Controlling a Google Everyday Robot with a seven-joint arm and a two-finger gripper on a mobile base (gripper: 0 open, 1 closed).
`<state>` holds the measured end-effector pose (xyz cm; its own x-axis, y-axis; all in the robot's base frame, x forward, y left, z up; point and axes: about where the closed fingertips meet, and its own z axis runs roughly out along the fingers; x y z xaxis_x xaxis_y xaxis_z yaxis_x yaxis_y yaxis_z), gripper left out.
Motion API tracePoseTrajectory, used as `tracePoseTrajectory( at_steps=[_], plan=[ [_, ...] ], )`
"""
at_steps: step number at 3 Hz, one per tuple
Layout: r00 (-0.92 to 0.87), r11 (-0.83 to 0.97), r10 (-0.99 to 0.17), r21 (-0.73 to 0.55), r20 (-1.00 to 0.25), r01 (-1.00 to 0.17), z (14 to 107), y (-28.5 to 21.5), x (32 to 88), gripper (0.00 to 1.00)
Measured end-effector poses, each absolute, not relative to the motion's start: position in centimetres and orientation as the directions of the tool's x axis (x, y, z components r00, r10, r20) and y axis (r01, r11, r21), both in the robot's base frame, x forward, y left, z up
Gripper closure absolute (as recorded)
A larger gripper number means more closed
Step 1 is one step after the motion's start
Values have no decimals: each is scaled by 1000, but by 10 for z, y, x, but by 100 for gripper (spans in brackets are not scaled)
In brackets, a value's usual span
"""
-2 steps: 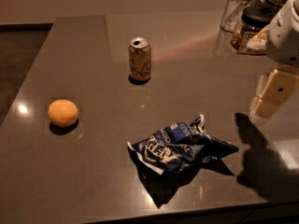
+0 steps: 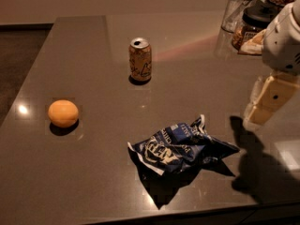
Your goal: Move blue chip bag near orange can
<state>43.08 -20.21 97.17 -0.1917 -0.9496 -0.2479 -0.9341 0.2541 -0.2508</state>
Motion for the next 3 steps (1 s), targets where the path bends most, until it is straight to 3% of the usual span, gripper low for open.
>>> tracePoseTrajectory(
  at_steps=[3],
  plan=[
    [-22,94,-944,-206,-328,-974,906,-108,403,0]
  ],
)
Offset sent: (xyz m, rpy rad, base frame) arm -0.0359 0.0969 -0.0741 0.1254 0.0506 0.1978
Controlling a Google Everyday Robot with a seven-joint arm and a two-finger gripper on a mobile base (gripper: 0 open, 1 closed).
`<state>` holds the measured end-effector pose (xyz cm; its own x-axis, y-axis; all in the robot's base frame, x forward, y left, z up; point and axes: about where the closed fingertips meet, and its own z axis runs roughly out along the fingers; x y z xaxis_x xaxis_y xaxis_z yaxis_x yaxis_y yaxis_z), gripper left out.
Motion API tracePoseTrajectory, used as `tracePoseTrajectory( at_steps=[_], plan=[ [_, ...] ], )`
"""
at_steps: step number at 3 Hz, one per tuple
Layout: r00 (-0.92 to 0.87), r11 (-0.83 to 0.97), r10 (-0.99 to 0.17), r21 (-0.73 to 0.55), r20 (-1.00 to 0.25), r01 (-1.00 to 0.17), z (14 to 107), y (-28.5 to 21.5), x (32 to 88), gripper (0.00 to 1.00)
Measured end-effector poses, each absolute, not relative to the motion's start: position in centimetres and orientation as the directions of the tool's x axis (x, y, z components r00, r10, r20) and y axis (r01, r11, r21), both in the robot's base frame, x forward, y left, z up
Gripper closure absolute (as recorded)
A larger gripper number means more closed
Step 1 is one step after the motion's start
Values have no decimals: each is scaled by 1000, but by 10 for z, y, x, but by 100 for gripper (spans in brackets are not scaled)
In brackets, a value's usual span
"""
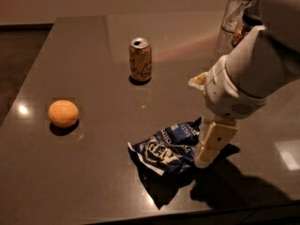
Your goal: Move blue chip bag near orange can
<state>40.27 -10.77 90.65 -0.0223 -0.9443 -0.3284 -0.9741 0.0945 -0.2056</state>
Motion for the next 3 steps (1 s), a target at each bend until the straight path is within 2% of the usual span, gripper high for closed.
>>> tracePoseTrajectory(
  at_steps=[2,3],
  plan=[
    [24,18,-965,-157,-261,-988,876,-86,397,0],
    [12,17,-972,-121,-234,-992,868,-88,397,18]
  ],
)
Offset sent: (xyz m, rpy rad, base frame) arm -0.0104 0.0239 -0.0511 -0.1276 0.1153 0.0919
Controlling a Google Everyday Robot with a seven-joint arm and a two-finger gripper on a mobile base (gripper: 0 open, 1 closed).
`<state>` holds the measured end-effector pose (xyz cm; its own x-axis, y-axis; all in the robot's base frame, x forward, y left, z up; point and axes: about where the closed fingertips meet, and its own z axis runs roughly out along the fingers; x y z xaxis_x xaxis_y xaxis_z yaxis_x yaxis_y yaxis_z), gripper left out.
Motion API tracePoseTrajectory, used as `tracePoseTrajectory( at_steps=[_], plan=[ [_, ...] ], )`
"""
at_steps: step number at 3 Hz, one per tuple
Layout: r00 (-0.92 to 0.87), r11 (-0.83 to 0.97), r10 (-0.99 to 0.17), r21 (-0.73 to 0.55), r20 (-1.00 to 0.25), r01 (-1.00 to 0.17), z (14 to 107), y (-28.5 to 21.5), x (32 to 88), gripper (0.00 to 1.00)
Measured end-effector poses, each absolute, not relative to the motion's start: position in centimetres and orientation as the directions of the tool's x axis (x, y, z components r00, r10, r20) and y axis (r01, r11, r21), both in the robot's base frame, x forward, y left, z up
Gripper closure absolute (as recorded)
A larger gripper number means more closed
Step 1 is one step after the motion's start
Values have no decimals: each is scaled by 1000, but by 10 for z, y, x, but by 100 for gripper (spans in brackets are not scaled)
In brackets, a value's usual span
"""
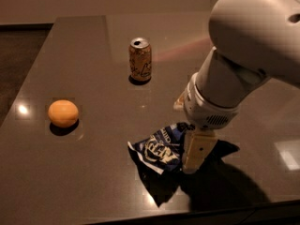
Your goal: Move blue chip bag near orange can
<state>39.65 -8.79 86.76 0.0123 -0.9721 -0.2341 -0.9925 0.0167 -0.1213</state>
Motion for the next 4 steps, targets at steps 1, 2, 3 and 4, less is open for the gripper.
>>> tracePoseTrajectory(
  at_steps=[1,2,3,4],
  plan=[
    [-3,30,-976,-119,-218,-992,870,-91,402,41],
    [-8,40,-982,-160,-191,-986,886,-95,421,72],
    [-2,42,-983,-211,-186,-977,905,-93,441,96],
    [-13,60,-979,-227,-204,-972,915,-92,473,100]
  ],
)
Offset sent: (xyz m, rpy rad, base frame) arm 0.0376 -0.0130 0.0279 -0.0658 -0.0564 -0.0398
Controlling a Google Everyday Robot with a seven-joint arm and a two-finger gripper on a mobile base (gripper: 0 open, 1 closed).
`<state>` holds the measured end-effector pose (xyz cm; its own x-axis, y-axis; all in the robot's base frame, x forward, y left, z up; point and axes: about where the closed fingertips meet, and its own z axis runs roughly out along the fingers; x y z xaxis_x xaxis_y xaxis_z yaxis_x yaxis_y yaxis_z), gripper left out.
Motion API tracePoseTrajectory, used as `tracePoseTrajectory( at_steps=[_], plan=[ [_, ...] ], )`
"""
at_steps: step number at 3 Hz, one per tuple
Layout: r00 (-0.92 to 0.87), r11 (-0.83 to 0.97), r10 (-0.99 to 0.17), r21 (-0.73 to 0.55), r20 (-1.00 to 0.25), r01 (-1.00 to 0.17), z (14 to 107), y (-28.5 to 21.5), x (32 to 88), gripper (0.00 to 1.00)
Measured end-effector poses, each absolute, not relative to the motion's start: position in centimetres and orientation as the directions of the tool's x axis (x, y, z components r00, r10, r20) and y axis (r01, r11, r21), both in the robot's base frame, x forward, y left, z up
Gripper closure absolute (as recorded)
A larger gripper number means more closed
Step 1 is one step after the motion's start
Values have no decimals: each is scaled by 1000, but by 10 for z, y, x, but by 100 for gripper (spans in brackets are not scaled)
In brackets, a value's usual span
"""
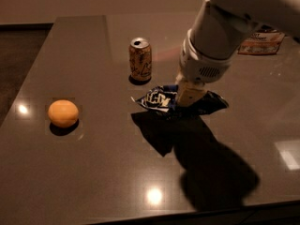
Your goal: Move blue chip bag near orange can
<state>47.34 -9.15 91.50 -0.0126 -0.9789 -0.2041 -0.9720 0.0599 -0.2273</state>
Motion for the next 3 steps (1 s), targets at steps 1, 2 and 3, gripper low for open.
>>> tracePoseTrajectory(
  at_steps=[1,2,3],
  plan=[
    [-21,82,-973,-258,-229,-963,920,-94,515,100],
    [-30,95,-971,-266,-239,-959,917,-98,537,100],
    [-2,85,-961,-289,-276,-954,920,-90,557,98]
  ],
)
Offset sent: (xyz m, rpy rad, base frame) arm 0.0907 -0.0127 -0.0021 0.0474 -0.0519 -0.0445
